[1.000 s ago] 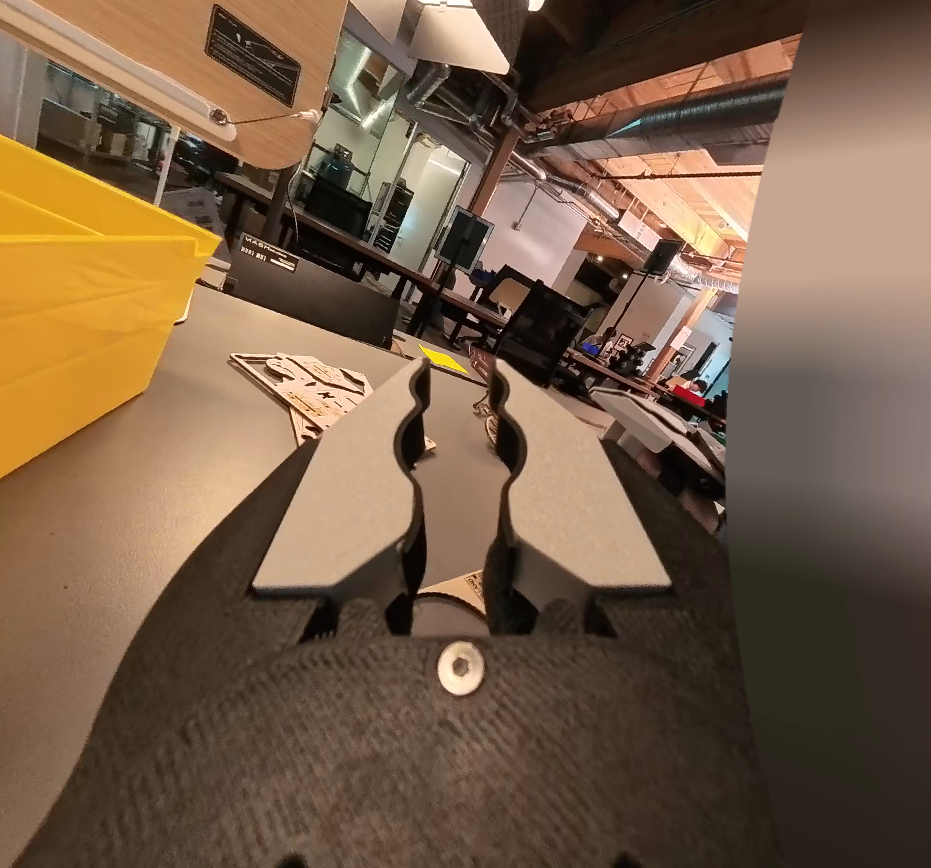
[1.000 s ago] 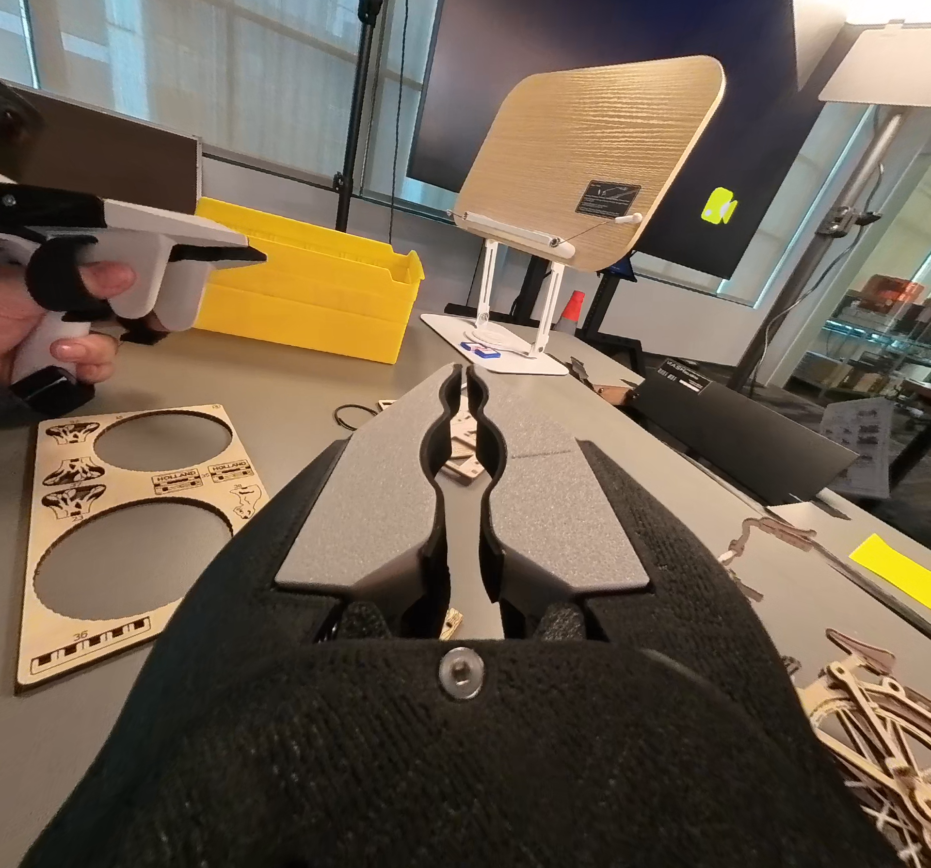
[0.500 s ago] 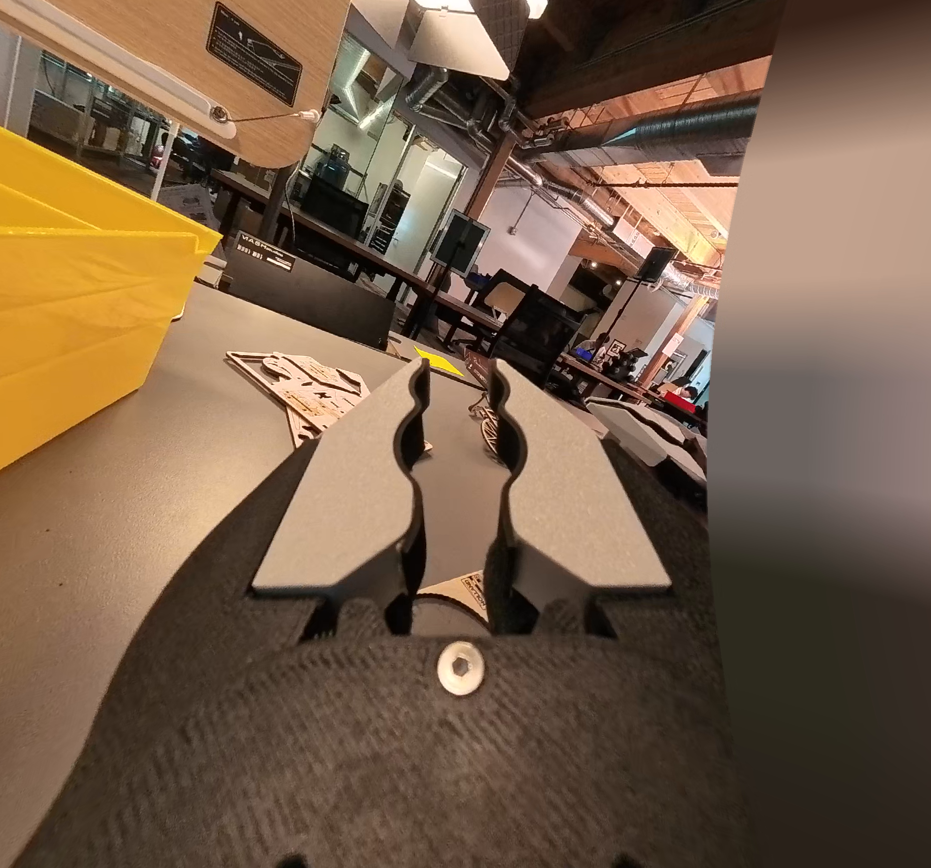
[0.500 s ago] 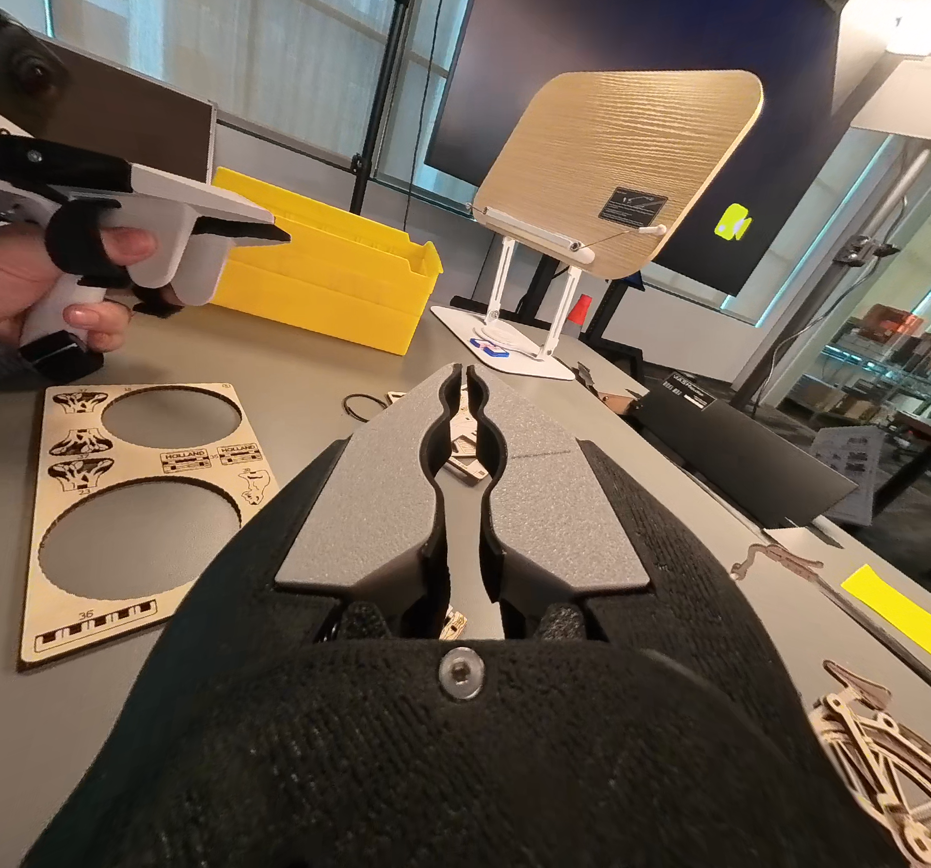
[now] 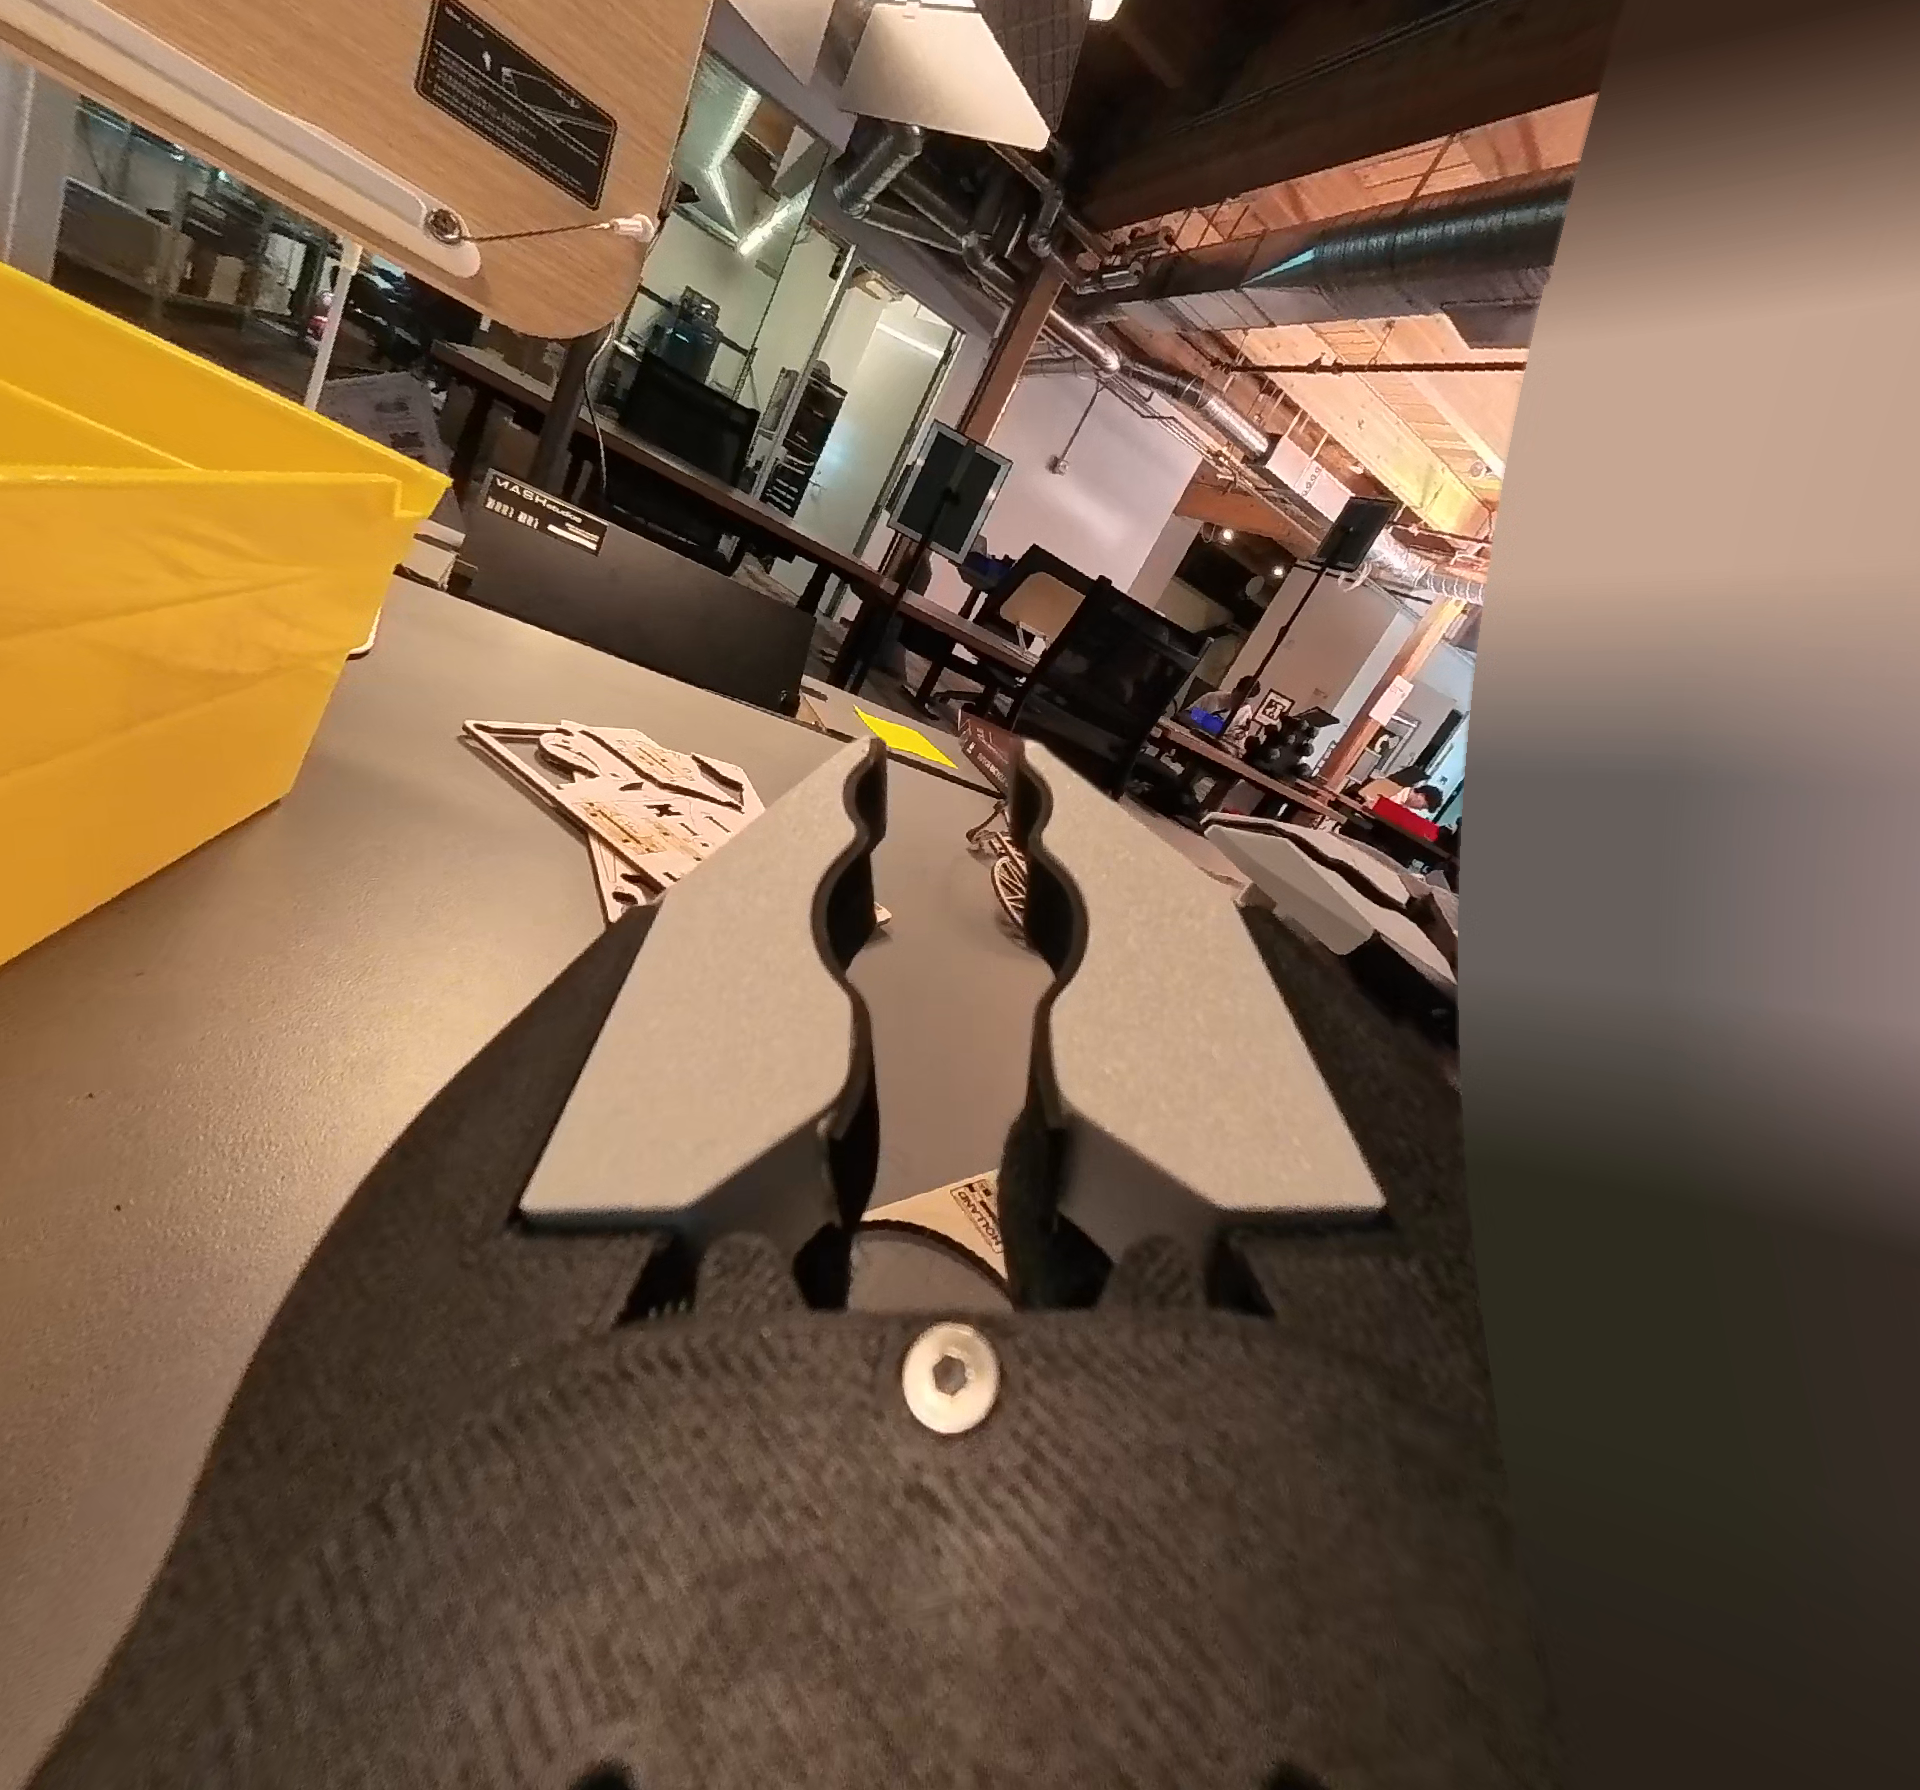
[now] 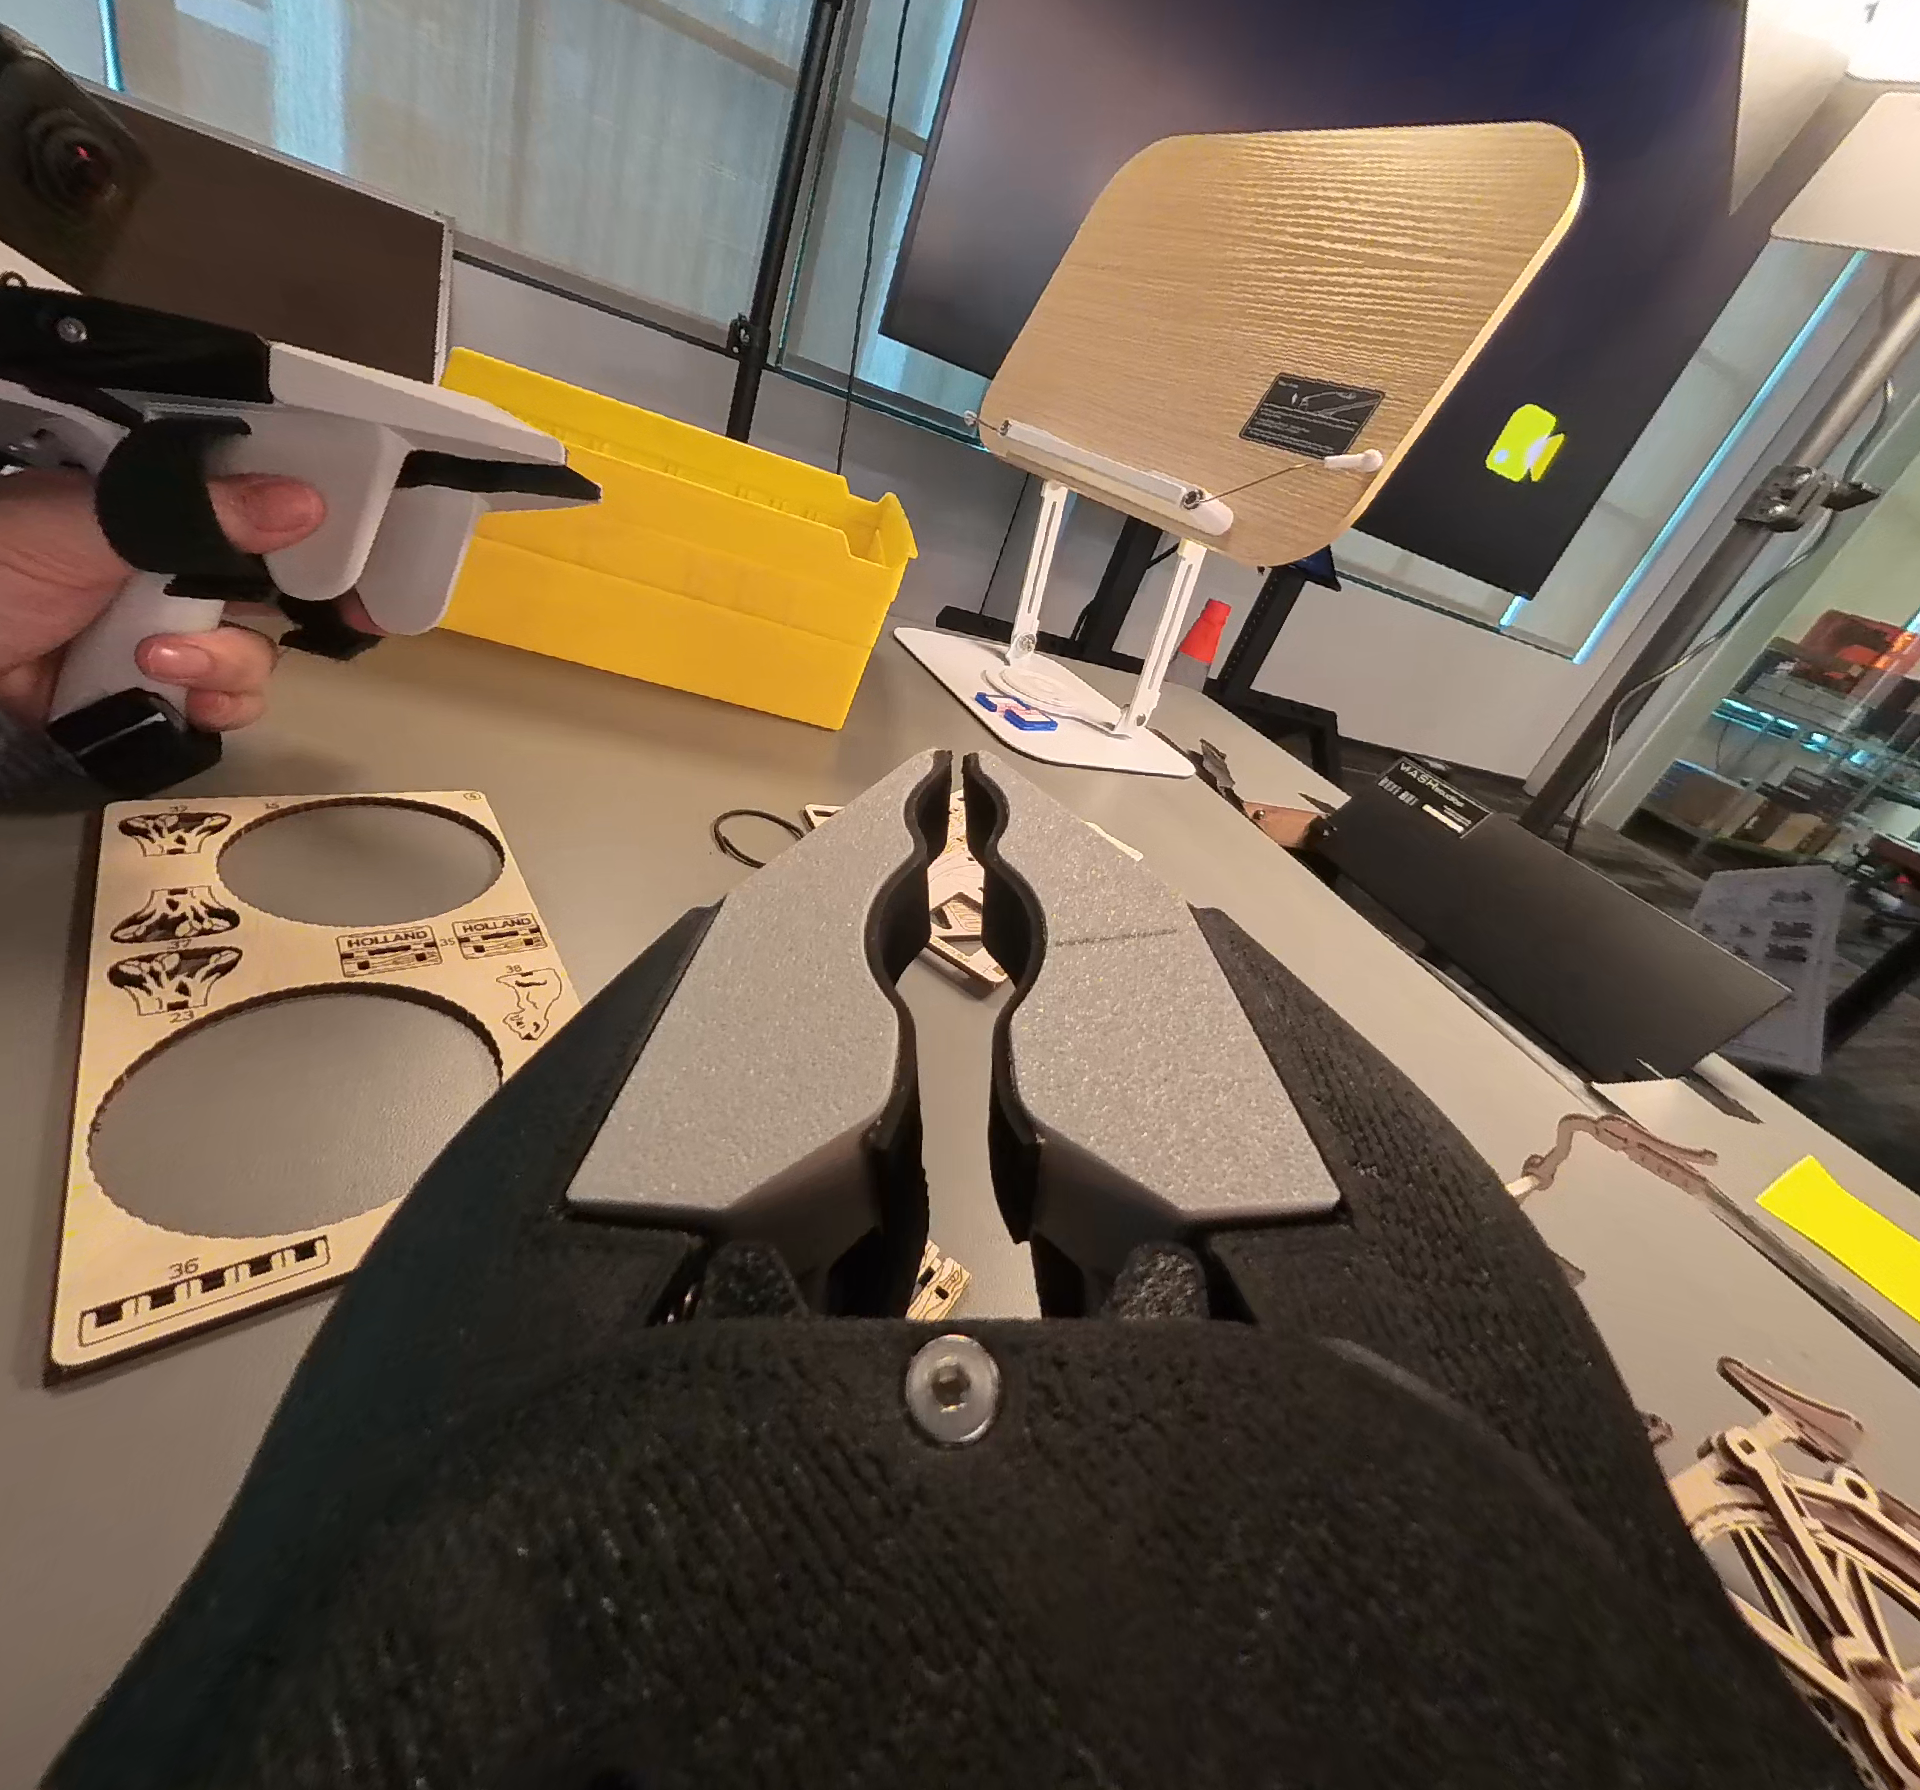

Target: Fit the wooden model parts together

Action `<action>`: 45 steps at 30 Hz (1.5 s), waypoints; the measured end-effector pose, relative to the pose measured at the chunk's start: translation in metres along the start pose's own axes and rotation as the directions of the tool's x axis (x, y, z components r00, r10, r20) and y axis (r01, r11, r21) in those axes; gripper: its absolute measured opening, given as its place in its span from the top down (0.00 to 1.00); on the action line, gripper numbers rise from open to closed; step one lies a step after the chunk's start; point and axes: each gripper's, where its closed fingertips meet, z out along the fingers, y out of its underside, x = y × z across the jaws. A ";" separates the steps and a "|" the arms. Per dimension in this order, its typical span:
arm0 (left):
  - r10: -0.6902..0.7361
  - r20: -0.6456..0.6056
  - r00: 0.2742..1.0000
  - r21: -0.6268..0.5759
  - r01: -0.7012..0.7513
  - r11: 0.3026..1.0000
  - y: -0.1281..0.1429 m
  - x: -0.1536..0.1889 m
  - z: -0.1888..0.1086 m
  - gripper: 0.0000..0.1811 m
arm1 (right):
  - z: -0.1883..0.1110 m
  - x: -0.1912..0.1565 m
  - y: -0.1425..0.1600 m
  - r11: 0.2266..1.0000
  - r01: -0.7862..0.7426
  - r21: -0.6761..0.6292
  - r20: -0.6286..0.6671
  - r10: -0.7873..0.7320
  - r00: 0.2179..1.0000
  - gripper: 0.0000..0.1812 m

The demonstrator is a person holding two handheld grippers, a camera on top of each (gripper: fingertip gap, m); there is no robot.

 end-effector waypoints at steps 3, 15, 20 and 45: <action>-0.003 0.000 1.000 0.003 0.003 1.000 0.000 0.000 0.000 0.88 | 0.000 0.000 0.000 1.000 0.000 -0.001 0.002 0.000 1.000 1.00; 0.016 0.003 1.000 -0.015 -0.016 1.000 0.002 0.001 0.001 0.88 | 0.001 -0.001 0.000 1.000 0.000 -0.002 0.006 0.000 1.000 1.00; 0.015 0.003 1.000 -0.015 -0.015 1.000 0.002 0.001 0.001 0.88 | 0.001 -0.001 0.001 1.000 0.000 -0.003 0.007 0.000 1.000 1.00; 0.517 -0.347 0.782 -0.758 -0.559 0.337 0.112 -0.023 0.083 0.87 | -0.004 0.008 0.001 0.999 -0.038 0.019 -0.020 0.038 0.999 1.00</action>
